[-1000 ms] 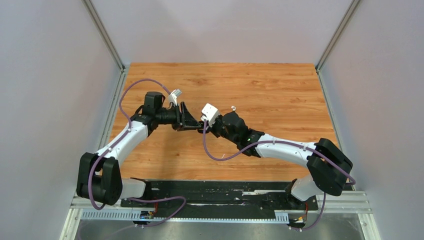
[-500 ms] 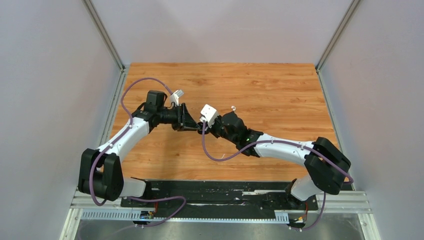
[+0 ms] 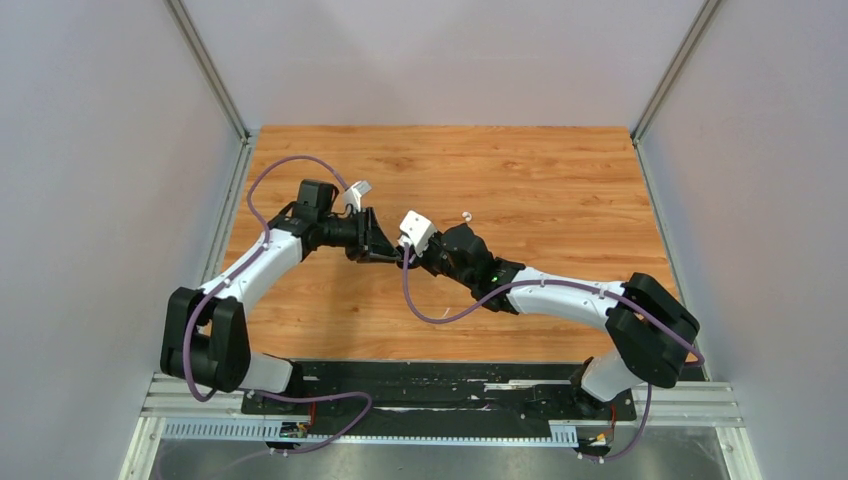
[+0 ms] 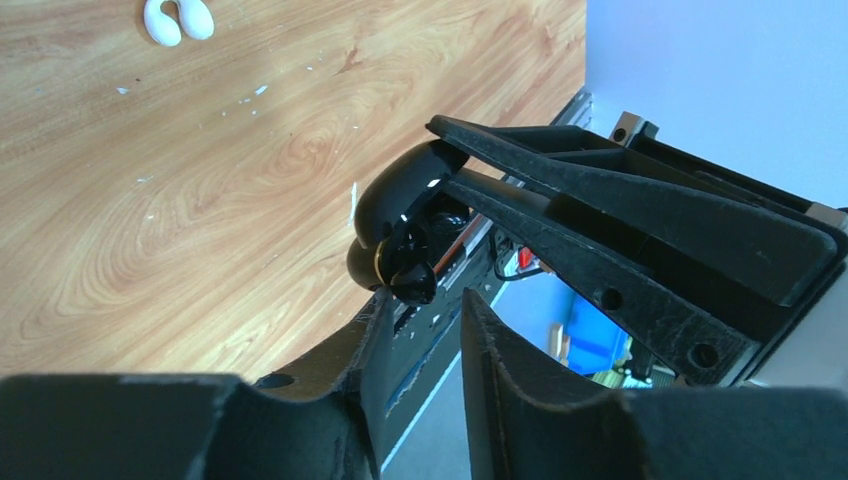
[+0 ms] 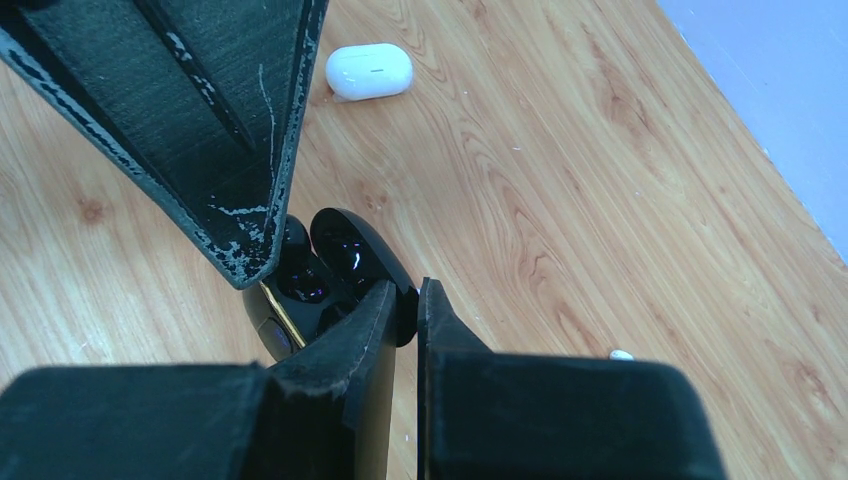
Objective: Insert the wireless bluetooth earbuds into the charging case
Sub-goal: Adjust the earbud with the charging case.
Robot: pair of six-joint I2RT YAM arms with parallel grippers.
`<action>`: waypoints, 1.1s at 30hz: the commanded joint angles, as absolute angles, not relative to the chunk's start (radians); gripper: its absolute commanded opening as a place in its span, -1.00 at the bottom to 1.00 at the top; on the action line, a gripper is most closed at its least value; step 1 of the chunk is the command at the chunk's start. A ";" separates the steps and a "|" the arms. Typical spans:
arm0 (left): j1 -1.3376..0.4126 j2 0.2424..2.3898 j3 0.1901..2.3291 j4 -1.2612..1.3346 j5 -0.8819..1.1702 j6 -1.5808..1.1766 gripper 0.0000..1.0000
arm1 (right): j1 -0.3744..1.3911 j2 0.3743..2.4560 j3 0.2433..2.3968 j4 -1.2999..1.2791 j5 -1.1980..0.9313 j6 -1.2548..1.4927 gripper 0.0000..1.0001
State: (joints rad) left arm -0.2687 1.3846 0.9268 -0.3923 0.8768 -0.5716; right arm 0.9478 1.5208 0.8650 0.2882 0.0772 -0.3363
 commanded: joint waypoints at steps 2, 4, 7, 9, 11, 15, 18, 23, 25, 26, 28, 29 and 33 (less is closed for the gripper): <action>-0.286 1.412 0.976 -0.365 0.955 -0.590 -0.31 | 0.970 1.511 0.877 0.358 0.051 -0.381 -1.00; -0.286 1.425 0.981 -0.362 0.974 -0.605 -0.34 | 0.972 1.512 0.876 0.359 0.059 -0.387 -1.00; -0.285 1.439 0.980 -0.336 1.022 -0.638 -0.37 | 0.975 1.514 0.865 0.376 0.076 -0.401 -1.00; -0.285 1.446 0.981 -0.322 1.045 -0.661 -0.20 | 0.974 1.514 0.859 0.384 0.079 -0.414 -1.00; -0.285 1.454 0.983 -0.312 1.061 -0.683 -0.04 | 0.974 1.512 0.856 0.388 0.081 -0.419 -1.00; -0.285 1.468 0.987 -0.310 1.064 -0.709 -0.01 | 0.976 1.507 0.859 0.384 0.078 -0.419 -1.00; -0.285 1.481 0.983 -0.284 1.083 -0.753 -0.10 | 0.978 1.505 0.861 0.382 0.077 -0.424 -1.00; -0.284 1.528 0.949 -0.210 1.151 -0.871 -0.21 | 0.991 1.492 0.838 0.414 0.075 -0.459 -1.00; -0.284 1.534 0.940 -0.192 1.155 -0.899 -0.21 | 0.995 1.487 0.835 0.419 0.082 -0.459 -1.00; -0.284 1.536 0.937 -0.183 1.158 -0.910 -0.25 | 0.995 1.484 0.834 0.419 0.083 -0.457 -1.00; -0.284 1.540 0.932 -0.172 1.160 -0.925 -0.22 | 0.995 1.478 0.829 0.419 0.086 -0.456 -1.00; -0.284 1.541 0.933 -0.173 1.159 -0.926 -0.16 | 0.994 1.476 0.827 0.417 0.086 -0.456 -1.00; -0.281 1.531 0.939 -0.200 1.150 -0.904 0.07 | 0.995 1.471 0.823 0.404 0.097 -0.447 -1.00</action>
State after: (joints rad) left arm -0.2790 1.5436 0.9272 -0.2501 1.1130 -0.8810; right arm 0.9756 1.5070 0.8307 0.3588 0.1322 -0.4564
